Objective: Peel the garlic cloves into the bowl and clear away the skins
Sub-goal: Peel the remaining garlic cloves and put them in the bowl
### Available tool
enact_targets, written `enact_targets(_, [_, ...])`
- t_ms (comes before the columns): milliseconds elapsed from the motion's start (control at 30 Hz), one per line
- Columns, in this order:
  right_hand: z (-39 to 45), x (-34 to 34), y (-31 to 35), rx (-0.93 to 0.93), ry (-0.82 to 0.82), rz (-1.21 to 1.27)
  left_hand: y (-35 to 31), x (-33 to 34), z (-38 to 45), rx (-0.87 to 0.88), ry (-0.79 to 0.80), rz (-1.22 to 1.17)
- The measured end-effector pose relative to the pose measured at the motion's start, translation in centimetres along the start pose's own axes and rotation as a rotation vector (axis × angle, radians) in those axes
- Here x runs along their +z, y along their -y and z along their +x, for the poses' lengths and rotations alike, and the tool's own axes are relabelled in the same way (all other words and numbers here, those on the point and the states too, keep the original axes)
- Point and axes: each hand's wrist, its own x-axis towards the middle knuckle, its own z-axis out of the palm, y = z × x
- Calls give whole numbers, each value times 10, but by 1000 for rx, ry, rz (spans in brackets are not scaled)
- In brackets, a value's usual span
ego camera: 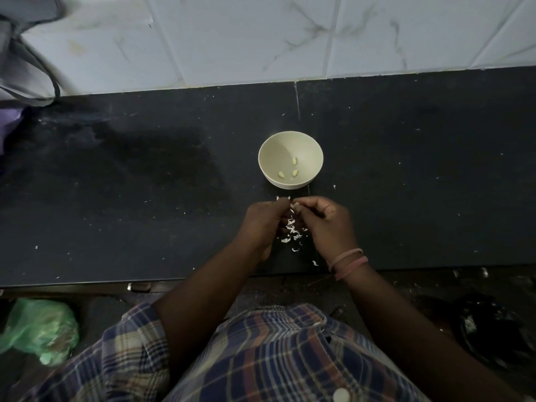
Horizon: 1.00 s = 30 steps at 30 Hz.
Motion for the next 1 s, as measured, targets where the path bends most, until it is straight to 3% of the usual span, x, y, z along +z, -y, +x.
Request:
enact_targets(167, [4, 0, 0, 173, -16, 288, 0, 0, -1, -49, 22, -57])
enact_targets(333, [5, 3, 2, 222, -1, 411, 0, -3, -2, -67, -8, -76])
enact_targets(567, [3, 2, 3, 210, 0, 402, 9, -8, 4, -47, -102, 100])
enact_targets(1000, [2, 0, 2, 127, -59, 164, 10, -3, 0, 4, 18, -162])
